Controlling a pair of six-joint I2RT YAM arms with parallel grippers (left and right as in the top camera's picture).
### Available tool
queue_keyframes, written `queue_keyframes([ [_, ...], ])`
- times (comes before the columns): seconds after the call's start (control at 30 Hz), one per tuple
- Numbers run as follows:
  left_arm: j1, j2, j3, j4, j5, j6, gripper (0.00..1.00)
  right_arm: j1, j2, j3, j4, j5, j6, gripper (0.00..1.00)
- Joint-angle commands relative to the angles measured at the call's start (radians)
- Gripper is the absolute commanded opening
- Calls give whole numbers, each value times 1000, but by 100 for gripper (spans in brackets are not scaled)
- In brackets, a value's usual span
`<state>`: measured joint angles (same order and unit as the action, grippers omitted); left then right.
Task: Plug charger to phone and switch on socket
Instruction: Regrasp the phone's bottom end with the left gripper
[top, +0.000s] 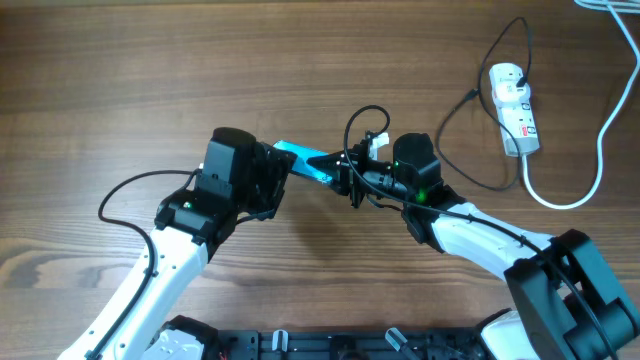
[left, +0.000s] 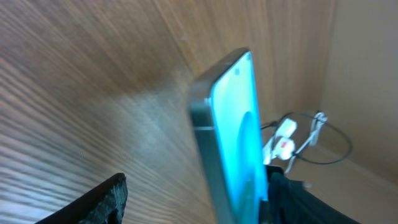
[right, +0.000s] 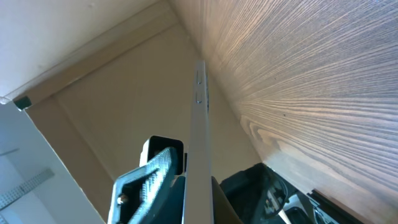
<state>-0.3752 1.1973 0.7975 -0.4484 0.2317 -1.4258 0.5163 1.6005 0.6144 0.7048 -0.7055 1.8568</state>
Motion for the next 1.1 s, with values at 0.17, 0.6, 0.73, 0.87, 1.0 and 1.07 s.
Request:
queue_keyframes([
  [0.17, -7, 2, -5, 84, -18, -102, 63, 5, -15, 19, 17, 0, 19, 4],
  [0.6, -7, 34, -7, 132, -17, -109, 42, 6, -15, 19, 35, -71, 137, 4],
  [0.73, -7, 34, -8, 140, -17, -109, 34, 27, -15, 19, 73, -64, 167, 4],
  [0.87, -10, 34, -8, 142, -16, -129, 32, 40, -15, 19, 74, -53, 189, 5],
  [1.0, -15, 34, -8, 143, -16, -132, 26, 44, -14, 19, 73, -48, 188, 4],
  [1.07, -16, 34, -8, 142, -14, -159, 19, 44, -15, 19, 74, -46, 188, 4],
])
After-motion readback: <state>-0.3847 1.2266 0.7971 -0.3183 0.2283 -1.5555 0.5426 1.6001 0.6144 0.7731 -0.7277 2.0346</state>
